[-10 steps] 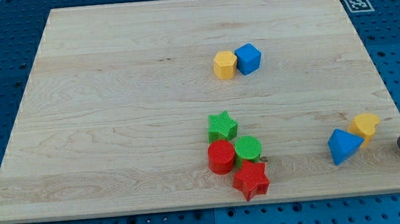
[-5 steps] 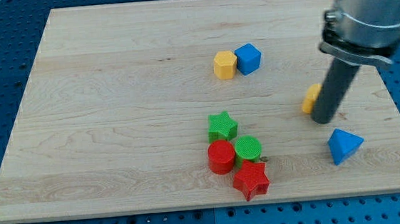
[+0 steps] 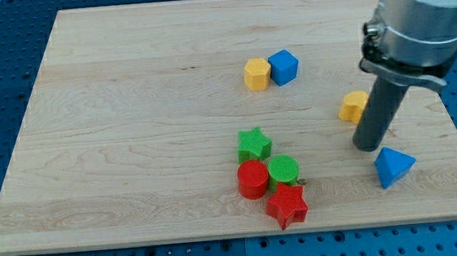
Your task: Place the yellow heart to the right of the blue cube
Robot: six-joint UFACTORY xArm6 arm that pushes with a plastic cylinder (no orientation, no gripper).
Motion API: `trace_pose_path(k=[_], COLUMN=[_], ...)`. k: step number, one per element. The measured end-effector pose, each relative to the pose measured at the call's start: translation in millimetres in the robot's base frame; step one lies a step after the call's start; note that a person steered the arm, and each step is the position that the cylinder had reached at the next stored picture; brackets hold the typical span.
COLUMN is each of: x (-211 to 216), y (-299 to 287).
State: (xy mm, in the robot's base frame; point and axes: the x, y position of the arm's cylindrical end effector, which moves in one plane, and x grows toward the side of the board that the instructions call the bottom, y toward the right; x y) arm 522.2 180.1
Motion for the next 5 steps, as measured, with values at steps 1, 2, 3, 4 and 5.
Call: trace_pose_path(k=[1, 2, 3, 4, 5], x=[-5.6, -10.0, -28.3, -42.3, -60.3], y=[22.8, 23.2, 11.5, -12.6, -32.5])
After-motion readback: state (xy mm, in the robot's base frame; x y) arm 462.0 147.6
